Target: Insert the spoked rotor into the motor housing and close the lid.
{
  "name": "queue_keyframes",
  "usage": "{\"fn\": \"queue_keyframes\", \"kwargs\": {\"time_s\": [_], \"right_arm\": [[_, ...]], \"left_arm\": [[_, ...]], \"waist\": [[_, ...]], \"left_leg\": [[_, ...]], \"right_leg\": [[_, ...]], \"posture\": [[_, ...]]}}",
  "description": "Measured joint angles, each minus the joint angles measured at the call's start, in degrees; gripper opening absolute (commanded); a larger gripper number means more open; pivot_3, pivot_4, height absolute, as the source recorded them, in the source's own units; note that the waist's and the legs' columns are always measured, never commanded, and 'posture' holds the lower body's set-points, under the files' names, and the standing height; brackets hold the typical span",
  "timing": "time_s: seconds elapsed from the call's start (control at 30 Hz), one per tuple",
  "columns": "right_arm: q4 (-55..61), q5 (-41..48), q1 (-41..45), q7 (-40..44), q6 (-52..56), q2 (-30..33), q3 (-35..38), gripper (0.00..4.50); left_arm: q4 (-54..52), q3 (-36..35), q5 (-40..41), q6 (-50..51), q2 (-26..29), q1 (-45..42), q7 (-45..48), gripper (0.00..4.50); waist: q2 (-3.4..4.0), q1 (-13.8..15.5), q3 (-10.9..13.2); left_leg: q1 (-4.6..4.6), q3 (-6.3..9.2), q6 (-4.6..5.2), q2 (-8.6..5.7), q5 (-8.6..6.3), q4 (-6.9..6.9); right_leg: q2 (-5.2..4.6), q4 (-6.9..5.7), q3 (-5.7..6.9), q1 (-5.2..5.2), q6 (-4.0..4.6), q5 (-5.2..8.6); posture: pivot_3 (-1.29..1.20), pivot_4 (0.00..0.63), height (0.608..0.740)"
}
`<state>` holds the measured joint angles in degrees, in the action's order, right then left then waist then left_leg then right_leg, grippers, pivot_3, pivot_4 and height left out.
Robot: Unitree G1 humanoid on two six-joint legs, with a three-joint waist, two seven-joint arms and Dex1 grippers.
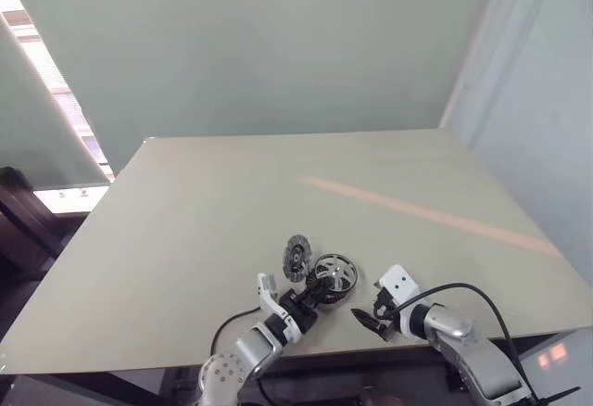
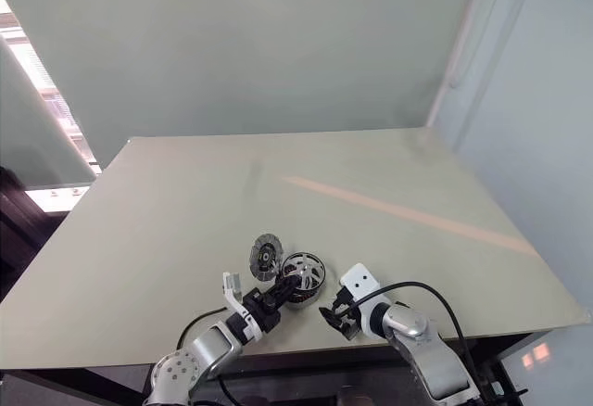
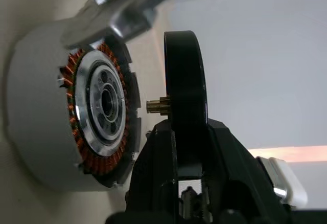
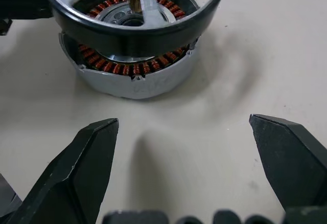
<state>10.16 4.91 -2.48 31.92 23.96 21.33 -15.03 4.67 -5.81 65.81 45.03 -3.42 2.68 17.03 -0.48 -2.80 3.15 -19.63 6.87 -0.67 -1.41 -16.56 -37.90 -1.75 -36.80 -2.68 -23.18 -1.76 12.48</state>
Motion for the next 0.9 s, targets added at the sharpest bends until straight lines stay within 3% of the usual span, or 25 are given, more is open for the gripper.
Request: {"fn": "queue_keyframes", "kwargs": {"time_s": [0.9], "right_arm": [[0.6,0.0,0.0,-1.0,0.6,-0.3,0.0,4.50]], "left_arm": [[-0.4,-3.5,-2.1,2.1,-1.2,0.2,-0.9,0.33]], "waist": [[0.00,0.0,0.0]], "left_leg": [[0.00,0.00,0.00,0.01,0.00,0.01]], "right_leg": [[0.00,0.00,0.00,-0.01,0.00,0.00]], "posture": [[0.00,0.000,0.740]]}}
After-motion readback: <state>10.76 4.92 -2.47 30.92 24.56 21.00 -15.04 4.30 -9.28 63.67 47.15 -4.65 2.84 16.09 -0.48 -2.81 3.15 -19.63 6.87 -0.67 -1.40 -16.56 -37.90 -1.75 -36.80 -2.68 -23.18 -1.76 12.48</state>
